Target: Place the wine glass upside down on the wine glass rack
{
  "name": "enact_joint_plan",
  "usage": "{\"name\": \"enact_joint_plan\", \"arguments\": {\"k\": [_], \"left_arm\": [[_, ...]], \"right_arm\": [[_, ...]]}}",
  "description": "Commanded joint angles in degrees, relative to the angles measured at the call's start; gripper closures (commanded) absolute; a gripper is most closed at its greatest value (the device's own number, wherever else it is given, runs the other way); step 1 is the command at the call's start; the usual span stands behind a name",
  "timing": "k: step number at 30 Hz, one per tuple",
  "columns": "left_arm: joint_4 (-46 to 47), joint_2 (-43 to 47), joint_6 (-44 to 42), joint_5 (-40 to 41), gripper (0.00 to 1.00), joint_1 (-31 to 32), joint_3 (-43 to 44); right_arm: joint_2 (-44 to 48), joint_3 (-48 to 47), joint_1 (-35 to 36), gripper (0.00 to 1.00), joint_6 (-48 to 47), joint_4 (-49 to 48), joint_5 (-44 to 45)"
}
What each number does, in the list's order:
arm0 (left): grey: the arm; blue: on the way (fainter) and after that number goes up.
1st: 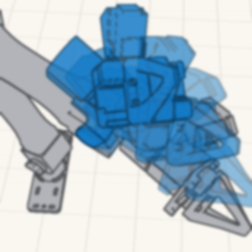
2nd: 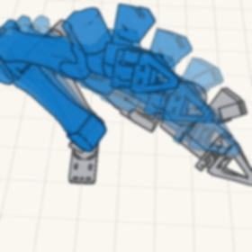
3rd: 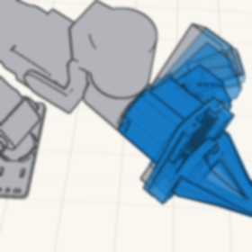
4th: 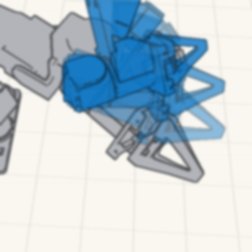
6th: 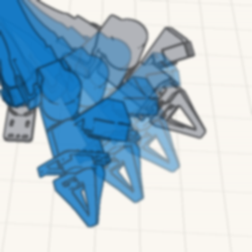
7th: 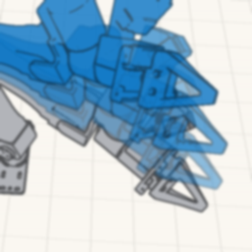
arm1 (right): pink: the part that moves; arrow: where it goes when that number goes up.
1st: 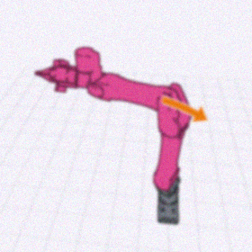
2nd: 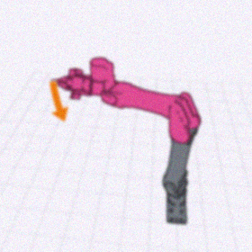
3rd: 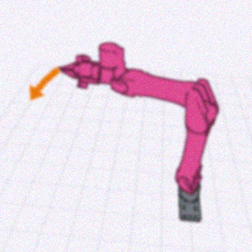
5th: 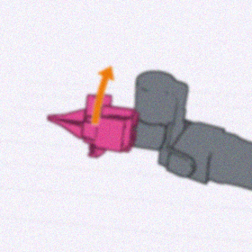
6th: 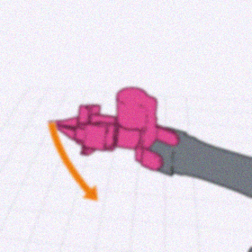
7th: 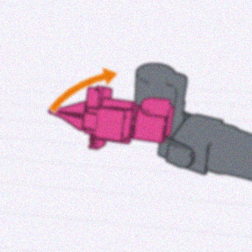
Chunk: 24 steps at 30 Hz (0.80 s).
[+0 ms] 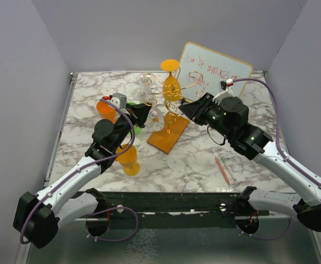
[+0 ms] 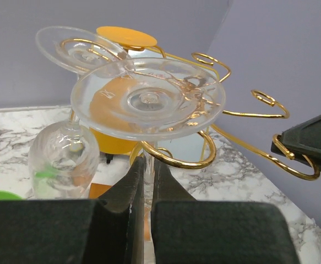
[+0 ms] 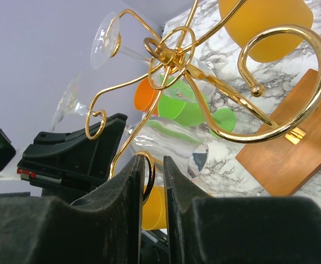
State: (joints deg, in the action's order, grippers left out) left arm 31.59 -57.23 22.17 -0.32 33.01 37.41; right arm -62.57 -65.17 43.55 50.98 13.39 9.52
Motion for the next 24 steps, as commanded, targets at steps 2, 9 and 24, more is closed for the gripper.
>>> {"name": "enact_joint_plan", "arguments": {"k": [2,9,24], "left_arm": [[3.2,3.82,-3.28,1.38,1.0,-0.74,-2.57],[3.74,2.83,-8.07,-14.02,1.0,-0.68,-2.67],[2.22,-2.33,-8.42,-17.33,0.6,-0.68,-2.13]], "right_arm": [[-0.57,1.62,-0.22,0.77,-0.71,4.38,2.45],[-0.2,1.79,-0.22,0.76,-0.53,4.3,2.61],[0.82,1.53,-0.22,0.69,-1.74,4.28,2.53]]}}
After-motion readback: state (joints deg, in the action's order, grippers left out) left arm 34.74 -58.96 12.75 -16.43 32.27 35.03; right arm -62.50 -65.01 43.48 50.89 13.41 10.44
